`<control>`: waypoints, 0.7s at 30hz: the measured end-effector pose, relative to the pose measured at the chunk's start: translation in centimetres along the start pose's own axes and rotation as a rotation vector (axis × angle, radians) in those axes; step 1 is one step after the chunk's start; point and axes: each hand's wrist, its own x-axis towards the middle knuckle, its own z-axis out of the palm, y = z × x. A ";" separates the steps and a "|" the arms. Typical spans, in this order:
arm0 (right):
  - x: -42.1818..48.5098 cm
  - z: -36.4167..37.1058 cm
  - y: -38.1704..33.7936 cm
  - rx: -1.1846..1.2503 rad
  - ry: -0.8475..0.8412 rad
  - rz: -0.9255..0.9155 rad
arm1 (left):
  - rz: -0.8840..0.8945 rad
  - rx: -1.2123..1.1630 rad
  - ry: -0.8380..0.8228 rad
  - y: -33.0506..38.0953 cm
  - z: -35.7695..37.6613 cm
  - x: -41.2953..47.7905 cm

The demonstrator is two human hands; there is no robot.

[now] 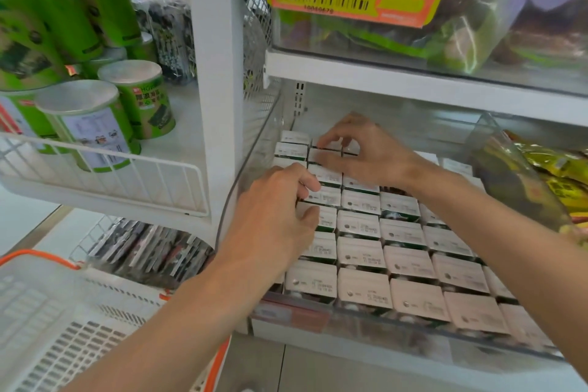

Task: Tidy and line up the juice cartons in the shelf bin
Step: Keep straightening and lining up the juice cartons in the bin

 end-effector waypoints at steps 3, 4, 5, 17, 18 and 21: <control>1.4 0.5 -1.5 -0.014 0.010 -0.066 | -0.006 -0.010 0.001 -0.1 0.0 0.0; 1.9 0.6 -1.9 -0.034 0.003 -0.088 | -0.003 -0.015 0.002 -0.1 0.0 -0.1; 2.4 0.6 -2.2 -0.060 -0.011 -0.103 | 0.000 -0.018 0.001 -0.2 0.0 -0.1; 4.3 -0.4 -3.2 -0.135 -0.166 -0.092 | -0.020 -0.065 0.021 -0.5 0.3 0.2; 4.0 -0.5 -3.1 -0.074 -0.123 -0.086 | -0.021 -0.069 0.021 -0.6 0.4 0.2; 2.6 -0.8 -3.3 0.198 0.013 -0.063 | -0.024 -0.085 0.029 -0.5 0.5 0.3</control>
